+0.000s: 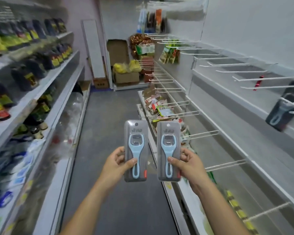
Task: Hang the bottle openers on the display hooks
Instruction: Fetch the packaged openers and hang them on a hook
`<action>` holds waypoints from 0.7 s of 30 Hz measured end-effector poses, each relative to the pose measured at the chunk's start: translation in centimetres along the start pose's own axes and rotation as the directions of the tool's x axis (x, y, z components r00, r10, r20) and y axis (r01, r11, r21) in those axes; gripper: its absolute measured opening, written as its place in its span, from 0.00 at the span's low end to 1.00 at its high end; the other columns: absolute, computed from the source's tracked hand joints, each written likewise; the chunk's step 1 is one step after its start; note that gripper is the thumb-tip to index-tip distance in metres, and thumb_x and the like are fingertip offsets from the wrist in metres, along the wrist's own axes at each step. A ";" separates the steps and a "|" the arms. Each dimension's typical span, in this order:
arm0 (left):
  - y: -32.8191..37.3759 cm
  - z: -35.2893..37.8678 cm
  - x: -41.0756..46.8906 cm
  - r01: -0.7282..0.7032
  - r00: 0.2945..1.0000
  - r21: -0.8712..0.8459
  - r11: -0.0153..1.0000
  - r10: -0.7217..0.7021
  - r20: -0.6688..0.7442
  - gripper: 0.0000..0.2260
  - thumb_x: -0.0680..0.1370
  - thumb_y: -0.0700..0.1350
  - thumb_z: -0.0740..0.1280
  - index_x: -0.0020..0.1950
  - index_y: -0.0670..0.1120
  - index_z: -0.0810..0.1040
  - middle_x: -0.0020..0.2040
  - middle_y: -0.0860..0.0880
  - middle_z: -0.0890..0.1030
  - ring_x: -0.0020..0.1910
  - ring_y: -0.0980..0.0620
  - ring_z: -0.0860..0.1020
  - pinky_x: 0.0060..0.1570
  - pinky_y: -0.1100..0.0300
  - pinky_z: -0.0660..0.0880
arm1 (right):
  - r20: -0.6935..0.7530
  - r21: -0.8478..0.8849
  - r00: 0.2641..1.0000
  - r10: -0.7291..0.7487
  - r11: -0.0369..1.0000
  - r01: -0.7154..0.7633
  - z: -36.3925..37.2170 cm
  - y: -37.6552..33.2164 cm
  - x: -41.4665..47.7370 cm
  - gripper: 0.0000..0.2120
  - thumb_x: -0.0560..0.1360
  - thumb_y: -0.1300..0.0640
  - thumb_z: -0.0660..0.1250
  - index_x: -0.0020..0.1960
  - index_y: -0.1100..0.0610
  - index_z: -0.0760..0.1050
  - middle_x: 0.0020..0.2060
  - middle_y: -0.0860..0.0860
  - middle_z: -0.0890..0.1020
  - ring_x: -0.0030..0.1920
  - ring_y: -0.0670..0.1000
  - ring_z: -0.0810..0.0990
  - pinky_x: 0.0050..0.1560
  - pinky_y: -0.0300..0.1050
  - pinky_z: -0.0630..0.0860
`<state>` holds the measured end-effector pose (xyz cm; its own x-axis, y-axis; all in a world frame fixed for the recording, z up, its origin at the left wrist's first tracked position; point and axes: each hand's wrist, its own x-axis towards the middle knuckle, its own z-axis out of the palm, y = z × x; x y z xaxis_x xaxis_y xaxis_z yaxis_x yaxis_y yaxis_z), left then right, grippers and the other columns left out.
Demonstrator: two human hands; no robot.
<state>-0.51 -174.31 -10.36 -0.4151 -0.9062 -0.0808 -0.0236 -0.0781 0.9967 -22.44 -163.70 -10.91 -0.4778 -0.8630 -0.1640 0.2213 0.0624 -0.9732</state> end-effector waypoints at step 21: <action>2.9 17.4 26.4 -0.002 0.820 0.027 1.000 -0.014 0.572 0.15 0.77 0.36 0.70 0.61 0.47 0.75 0.55 0.47 0.86 0.54 0.46 0.84 0.49 0.54 0.83 | -0.535 0.070 0.843 -0.048 0.992 0.101 -11.8 -4.3 13.5 0.15 0.73 0.70 0.72 0.56 0.58 0.78 0.47 0.54 0.88 0.46 0.56 0.87 0.46 0.51 0.83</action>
<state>-27.39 -191.21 -9.44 -0.8602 -0.5045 -0.0738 -0.0473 -0.0651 0.9968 -39.87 -169.66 -10.83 -0.8685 -0.4627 -0.1778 0.2309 -0.0602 -0.9711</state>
